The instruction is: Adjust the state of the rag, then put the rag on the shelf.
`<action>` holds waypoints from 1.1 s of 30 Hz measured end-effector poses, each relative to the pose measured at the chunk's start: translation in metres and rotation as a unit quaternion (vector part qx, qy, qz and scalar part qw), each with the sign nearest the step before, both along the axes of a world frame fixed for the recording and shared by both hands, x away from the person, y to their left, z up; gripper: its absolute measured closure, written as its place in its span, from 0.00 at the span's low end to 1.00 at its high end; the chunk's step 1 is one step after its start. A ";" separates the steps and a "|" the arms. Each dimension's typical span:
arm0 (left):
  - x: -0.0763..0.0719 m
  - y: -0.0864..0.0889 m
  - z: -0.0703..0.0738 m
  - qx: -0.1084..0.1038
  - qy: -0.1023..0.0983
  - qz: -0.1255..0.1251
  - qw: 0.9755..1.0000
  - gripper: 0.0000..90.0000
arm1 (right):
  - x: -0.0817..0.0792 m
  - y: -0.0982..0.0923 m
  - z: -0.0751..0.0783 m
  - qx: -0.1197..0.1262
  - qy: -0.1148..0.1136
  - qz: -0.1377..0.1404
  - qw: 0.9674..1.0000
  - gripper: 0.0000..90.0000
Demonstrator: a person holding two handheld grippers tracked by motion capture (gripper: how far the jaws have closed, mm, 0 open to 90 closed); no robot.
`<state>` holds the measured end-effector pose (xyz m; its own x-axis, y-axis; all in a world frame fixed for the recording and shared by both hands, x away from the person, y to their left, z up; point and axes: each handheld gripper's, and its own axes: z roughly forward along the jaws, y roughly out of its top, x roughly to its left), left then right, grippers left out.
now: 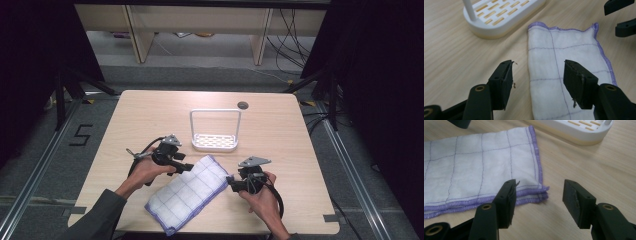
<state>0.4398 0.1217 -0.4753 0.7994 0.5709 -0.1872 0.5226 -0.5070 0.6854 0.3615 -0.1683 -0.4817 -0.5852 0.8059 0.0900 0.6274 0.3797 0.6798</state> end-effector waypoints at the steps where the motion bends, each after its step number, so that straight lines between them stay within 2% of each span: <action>1: 0.002 -0.003 0.000 0.005 0.000 -0.007 1.000 0.45 | -0.001 0.001 0.001 -0.001 0.001 -0.003 1.000 0.52; 3: 0.005 -0.008 0.001 0.011 -0.001 -0.011 1.000 0.44 | -0.001 0.001 0.001 -0.002 0.001 -0.003 1.000 0.51; 5: 0.009 -0.013 0.000 0.004 0.001 -0.001 1.000 0.44 | -0.001 0.001 0.000 -0.007 -0.004 0.001 1.000 0.51; 7: 0.012 -0.016 -0.001 0.002 0.001 0.006 1.000 0.44 | -0.002 0.002 0.000 -0.004 0.002 -0.001 1.000 0.51; 8: 0.014 -0.016 0.000 0.008 0.002 0.000 1.000 0.44 | -0.002 0.002 0.000 -0.004 0.002 0.001 1.000 0.51; 10: 0.015 -0.019 -0.001 -0.003 0.003 0.009 1.000 0.44 | -0.001 0.001 -0.003 -0.009 -0.007 0.004 1.000 0.51; 12: 0.019 -0.019 -0.002 0.016 0.003 -0.004 1.000 0.44 | -0.001 0.001 -0.002 -0.006 0.000 0.001 1.000 0.51; 13: 0.019 -0.021 -0.004 0.008 0.006 0.006 1.000 0.44 | -0.002 0.002 -0.003 -0.004 0.005 -0.006 1.000 0.51; 15: 0.022 -0.023 -0.005 0.025 0.004 -0.005 1.000 0.44 | -0.001 0.002 -0.003 -0.009 0.004 -0.002 1.000 0.51; 17: 0.023 -0.027 -0.007 0.016 0.008 0.003 1.000 0.45 | -0.002 0.004 -0.004 -0.002 0.007 -0.008 1.000 0.51; 19: 0.024 -0.029 -0.008 0.021 0.008 -0.003 1.000 0.45 | -0.001 0.004 -0.004 -0.003 0.011 -0.005 1.000 0.51; 20: 0.026 -0.029 -0.009 0.032 0.010 -0.011 0.999 0.45 | -0.001 0.003 -0.004 -0.007 0.010 -0.004 1.000 0.51; 21: 0.026 -0.031 -0.010 0.027 0.010 -0.006 1.000 0.45 | 0.000 0.003 -0.005 -0.012 0.005 -0.001 1.000 0.51; 22: 0.026 -0.032 -0.011 0.032 0.011 -0.004 0.999 0.45 | -0.001 0.003 -0.005 -0.008 0.010 -0.004 1.000 0.51; 23: 0.027 -0.033 -0.012 0.035 0.010 -0.006 0.999 0.45 | 0.000 0.002 -0.005 -0.011 0.003 -0.001 1.000 0.51; 24: 0.028 -0.034 -0.013 0.031 0.014 -0.004 0.999 0.46 | 0.000 0.002 -0.006 -0.008 0.001 -0.003 1.000 0.51; 25: 0.029 -0.035 -0.013 0.035 0.013 -0.005 0.999 0.46 | 0.000 0.003 -0.005 -0.002 0.008 -0.009 1.000 0.51; 26: 0.029 -0.037 -0.014 0.041 0.010 -0.011 0.999 0.46 | 0.000 0.005 -0.007 0.005 0.007 -0.014 1.000 0.51; 27: 0.029 -0.038 -0.014 0.041 0.009 -0.011 0.999 0.47 | 0.001 0.004 -0.006 -0.005 0.004 -0.006 1.000 0.51; 30: 0.031 -0.040 -0.015 0.054 0.008 -0.018 0.998 0.47 | 0.002 0.006 -0.007 -0.011 0.014 -0.004 1.000 0.51; 31: 0.031 -0.042 -0.016 0.050 0.008 -0.013 0.999 0.47 | 0.002 0.008 -0.009 -0.005 0.007 -0.009 1.000 0.51; 33: 0.033 -0.044 -0.016 0.050 0.008 -0.013 0.999 0.48 | 0.004 0.009 -0.009 -0.012 0.016 0.001 1.000 0.51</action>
